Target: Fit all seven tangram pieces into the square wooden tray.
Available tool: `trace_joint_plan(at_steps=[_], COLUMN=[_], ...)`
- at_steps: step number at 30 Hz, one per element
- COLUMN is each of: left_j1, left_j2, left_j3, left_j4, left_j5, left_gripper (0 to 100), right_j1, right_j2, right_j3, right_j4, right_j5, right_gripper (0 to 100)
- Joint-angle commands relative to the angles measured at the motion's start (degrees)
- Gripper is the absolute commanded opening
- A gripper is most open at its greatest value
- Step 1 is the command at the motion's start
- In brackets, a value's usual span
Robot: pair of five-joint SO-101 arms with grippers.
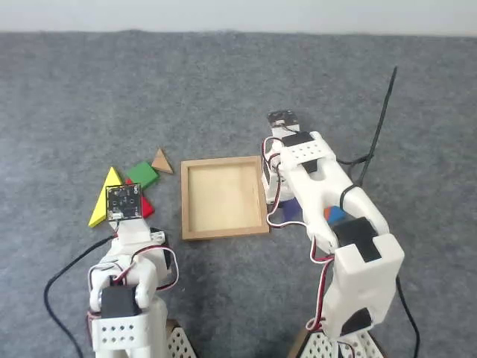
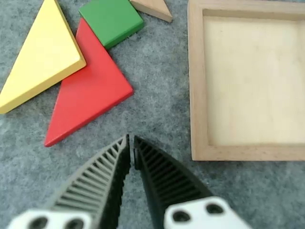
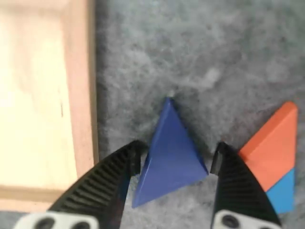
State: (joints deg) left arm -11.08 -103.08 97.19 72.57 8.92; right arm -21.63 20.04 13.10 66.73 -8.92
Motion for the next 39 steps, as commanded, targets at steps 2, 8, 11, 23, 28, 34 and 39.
trace_joint_plan(at_steps=[2, 8, 11, 23, 28, 34, 39], left_j1=[-0.09, -0.09, -0.09, -0.09, -0.09, -0.09, -0.09], left_j2=[-1.23, -1.23, -1.23, -1.23, -1.23, -1.23, -1.23], left_j3=[-0.84, -0.84, -0.84, -0.84, -0.84, -0.84, -0.84], left_j4=[-0.09, -0.09, -0.09, -0.09, -0.09, -0.09, -0.09], left_j5=[0.26, 0.26, 0.26, 0.26, 0.26, 0.26, 0.26], left_gripper=[2, 2, 2, 2, 2, 2, 2], right_j1=[1.89, 1.54, 1.45, 3.12, 2.68, 2.68, 2.68], right_j2=[0.31, 0.48, 0.48, 0.13, 0.22, 0.31, 0.4], right_j3=[0.18, 0.53, 0.53, 0.18, 0.18, 0.09, 0.09], right_j4=[1.01, 1.01, 1.01, 1.01, 1.01, 0.84, 0.92], right_j5=[-8.0, -10.81, -10.99, -14.95, -15.38, -15.3, -15.3], right_gripper=[26.0, 25.8, 25.7, 25.6, 24.4, 19.7, 20.6])
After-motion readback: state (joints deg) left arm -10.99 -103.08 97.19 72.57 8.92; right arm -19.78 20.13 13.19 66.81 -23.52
